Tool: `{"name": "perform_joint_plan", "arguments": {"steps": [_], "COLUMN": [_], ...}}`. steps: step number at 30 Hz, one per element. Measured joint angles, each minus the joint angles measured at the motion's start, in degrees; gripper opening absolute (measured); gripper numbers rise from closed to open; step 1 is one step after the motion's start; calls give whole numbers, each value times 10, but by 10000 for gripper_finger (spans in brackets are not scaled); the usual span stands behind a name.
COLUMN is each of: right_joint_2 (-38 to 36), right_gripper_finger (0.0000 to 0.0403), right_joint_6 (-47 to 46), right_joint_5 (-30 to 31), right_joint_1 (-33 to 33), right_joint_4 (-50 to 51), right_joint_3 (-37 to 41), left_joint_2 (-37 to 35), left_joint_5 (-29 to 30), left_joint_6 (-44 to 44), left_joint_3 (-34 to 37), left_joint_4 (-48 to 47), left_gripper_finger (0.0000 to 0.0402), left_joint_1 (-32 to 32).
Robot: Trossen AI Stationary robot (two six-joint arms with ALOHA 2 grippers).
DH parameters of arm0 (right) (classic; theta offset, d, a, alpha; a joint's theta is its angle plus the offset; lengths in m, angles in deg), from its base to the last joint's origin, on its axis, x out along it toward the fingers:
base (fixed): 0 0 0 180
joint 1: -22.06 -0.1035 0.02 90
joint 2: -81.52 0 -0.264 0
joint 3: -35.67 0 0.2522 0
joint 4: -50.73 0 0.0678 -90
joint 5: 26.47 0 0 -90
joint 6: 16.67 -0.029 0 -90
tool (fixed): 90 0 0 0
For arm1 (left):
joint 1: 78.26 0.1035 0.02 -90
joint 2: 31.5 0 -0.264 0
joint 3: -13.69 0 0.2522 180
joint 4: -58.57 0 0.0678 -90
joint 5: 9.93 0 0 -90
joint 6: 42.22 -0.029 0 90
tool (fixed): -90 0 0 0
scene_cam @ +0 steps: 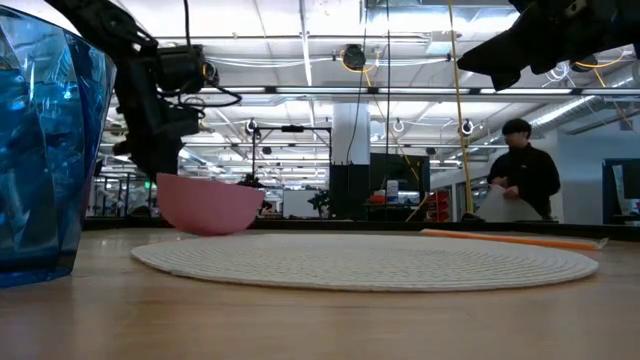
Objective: Pick & Place Utensil
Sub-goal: Put the pink bowl on the white mat
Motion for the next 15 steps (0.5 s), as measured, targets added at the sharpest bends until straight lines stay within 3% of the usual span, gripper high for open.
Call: {"name": "perform_joint_plan", "arguments": {"steps": [8, 15], "right_joint_2": [0, 0], "right_gripper_finger": [75, 75], "right_joint_6": [1, 0], "right_joint_5": [7, 7], "right_joint_1": [0, 0], "right_joint_4": [4, 4], "right_joint_3": [0, 0], "left_joint_2": [-21, -20], "left_joint_5": [-17, -114], "left_joint_6": [-5, -36], "left_joint_3": [0, 0], "left_joint_4": [25, 53], "left_gripper_finger": [113, 113], "left_joint_1": [-1, -16]}}
